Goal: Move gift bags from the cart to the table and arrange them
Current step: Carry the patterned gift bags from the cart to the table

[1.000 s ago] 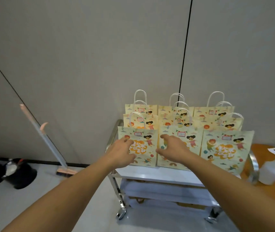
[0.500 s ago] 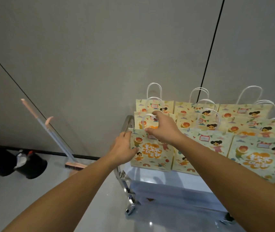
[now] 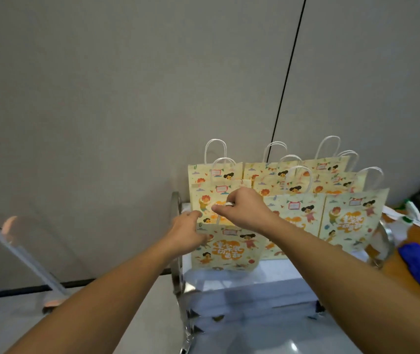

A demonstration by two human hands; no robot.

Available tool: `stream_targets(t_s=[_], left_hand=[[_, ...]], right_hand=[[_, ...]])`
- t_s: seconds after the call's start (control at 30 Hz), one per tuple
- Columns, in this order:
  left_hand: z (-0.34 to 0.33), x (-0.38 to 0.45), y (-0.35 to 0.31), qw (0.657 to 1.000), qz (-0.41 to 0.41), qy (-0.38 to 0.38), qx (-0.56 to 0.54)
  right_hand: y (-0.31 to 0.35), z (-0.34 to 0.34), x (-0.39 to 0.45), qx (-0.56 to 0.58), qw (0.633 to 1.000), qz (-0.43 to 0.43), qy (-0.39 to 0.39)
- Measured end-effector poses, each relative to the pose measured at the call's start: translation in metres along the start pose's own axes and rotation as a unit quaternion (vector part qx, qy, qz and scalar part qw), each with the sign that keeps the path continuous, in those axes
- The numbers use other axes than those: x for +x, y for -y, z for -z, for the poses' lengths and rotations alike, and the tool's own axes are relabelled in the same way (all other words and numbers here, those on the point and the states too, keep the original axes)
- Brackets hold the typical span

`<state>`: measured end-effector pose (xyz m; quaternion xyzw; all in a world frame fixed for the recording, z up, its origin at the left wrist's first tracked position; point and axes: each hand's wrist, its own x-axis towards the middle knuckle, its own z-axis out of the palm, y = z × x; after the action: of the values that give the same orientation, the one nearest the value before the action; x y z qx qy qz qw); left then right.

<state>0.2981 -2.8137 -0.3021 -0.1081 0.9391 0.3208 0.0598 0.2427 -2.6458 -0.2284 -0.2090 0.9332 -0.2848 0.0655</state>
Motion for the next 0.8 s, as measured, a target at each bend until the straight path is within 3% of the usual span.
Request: stream_targets(t_s=[0.2,0.37,0.6,0.8], left_hand=[[0.014,-0.011,-0.011,0.989,-0.132,-0.042,-0.043],[0.005,-0.033,-0.053,0.980,-0.197,0.010,-0.026],[-0.058,-0.087,-0.151,0.948,-0.307,0.063,0.054],[-0.152,-0.163,-0.259,0.913,-0.393,0.084,0.063]], right_hand=[[0.016,0.034,-0.033,0.039,0.987,-0.045,-0.147],[0.013,0.060,-0.082,0.032,0.975,-0.084,-0.205],[-0.040,0.105,-0.201,0.035,0.948,-0.166,-0.270],[-0.103,0.151,-0.347,0.090,0.906,-0.247,-0.332]])
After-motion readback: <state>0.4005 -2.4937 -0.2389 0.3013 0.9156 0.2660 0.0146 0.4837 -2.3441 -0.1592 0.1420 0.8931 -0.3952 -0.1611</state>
